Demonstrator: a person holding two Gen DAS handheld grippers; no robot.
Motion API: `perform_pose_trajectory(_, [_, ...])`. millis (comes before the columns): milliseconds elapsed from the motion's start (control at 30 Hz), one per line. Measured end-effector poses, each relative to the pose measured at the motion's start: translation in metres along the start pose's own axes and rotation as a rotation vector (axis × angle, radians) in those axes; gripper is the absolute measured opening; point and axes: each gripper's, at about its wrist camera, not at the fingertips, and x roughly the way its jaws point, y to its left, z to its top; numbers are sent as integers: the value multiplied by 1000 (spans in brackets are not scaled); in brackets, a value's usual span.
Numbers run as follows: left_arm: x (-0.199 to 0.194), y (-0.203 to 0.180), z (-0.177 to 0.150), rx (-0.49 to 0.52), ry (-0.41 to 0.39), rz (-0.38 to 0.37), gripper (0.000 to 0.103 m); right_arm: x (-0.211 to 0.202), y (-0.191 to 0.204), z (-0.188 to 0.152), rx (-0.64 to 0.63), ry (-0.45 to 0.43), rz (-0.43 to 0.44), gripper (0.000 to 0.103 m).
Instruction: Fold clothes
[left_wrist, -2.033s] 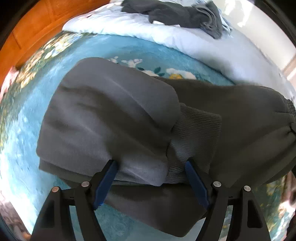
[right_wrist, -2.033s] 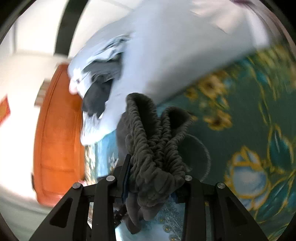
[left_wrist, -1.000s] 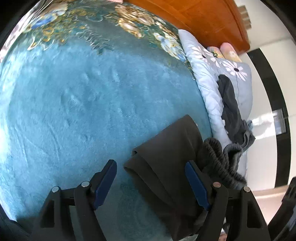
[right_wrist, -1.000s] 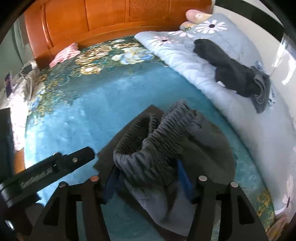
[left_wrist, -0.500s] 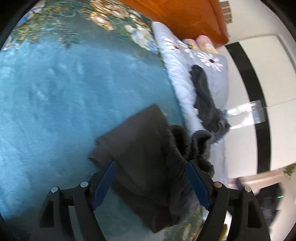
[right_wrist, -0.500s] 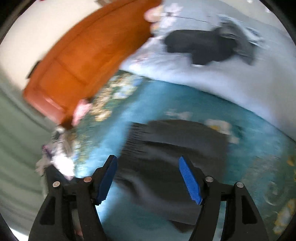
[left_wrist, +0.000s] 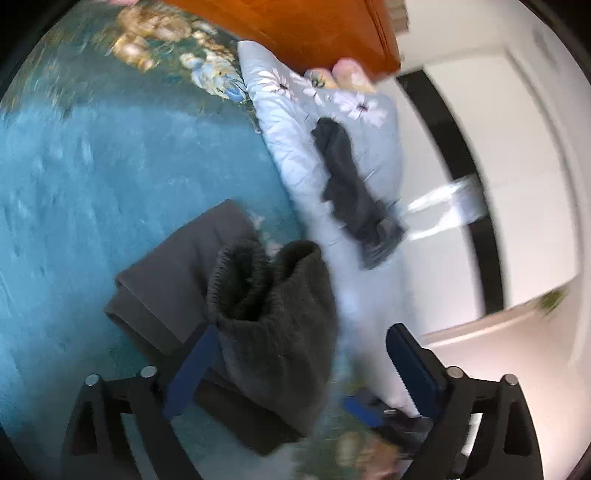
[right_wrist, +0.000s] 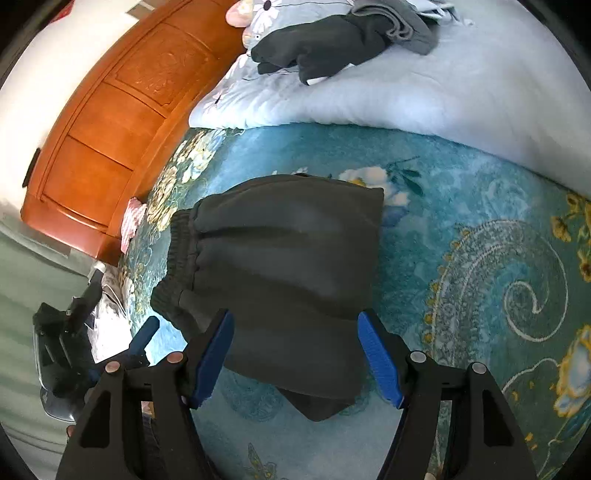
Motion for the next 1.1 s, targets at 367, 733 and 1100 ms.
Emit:
perform_pose_trajectory(367, [49,-41,-3,129,56,201,91,-2,-17,-5,39,17,-15,71])
perform_pose_trajectory(733, [32,-22,23,49,53,10,34,4,-15,-3,36,24,0,71])
perform_pose_trajectory(1100, [20,77,33,-197,40,66,33,13,-16,-3,38,48,-15,71])
